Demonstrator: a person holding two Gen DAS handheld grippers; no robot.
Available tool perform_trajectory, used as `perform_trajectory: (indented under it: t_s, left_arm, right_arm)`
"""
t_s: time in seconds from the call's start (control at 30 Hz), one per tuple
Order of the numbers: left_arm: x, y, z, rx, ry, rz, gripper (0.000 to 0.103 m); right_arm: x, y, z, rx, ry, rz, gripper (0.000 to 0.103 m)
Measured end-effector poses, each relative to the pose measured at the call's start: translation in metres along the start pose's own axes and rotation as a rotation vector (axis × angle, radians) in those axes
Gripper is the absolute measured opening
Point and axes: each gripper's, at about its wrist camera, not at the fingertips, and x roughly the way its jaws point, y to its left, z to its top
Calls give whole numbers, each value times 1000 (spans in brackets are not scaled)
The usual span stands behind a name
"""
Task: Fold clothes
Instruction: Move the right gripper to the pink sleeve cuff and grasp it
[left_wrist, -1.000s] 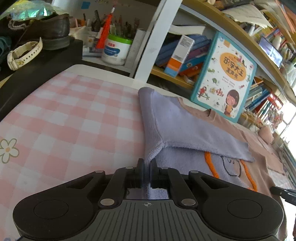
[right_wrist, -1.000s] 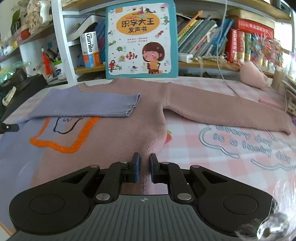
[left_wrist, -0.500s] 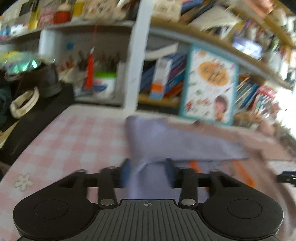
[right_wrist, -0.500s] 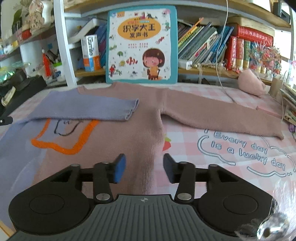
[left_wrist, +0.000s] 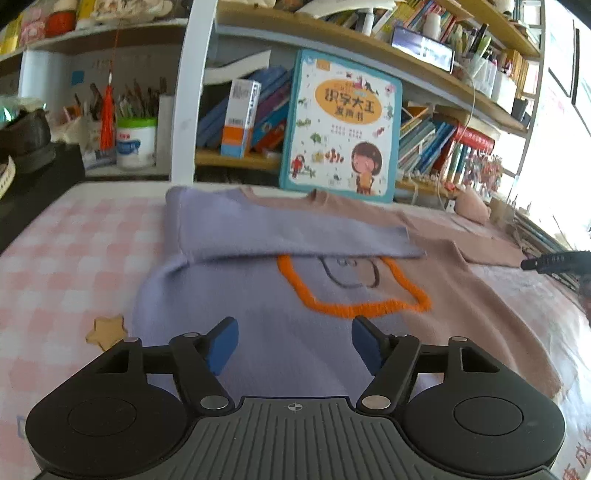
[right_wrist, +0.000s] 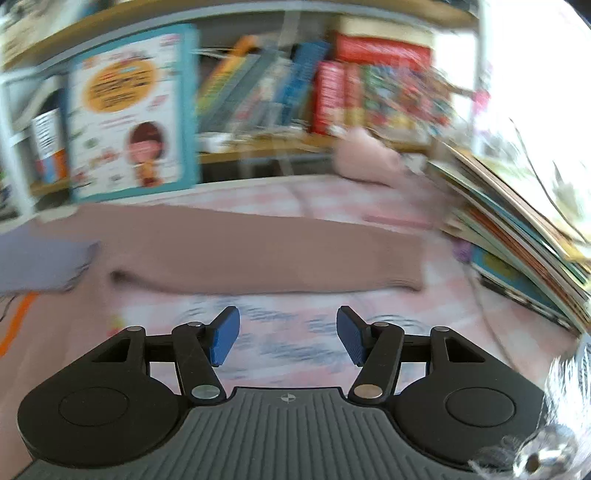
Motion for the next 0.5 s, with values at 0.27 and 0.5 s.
perform_trajectory:
  t_s: [0.27, 0.5]
  left_arm:
    - [3, -15, -12, 107, 58, 78, 80]
    - [5, -21, -14, 156, 79, 93, 89]
  right_arm:
    - [42, -54, 32, 73, 63, -73, 51]
    - [68, -72, 45, 97, 120, -107, 48]
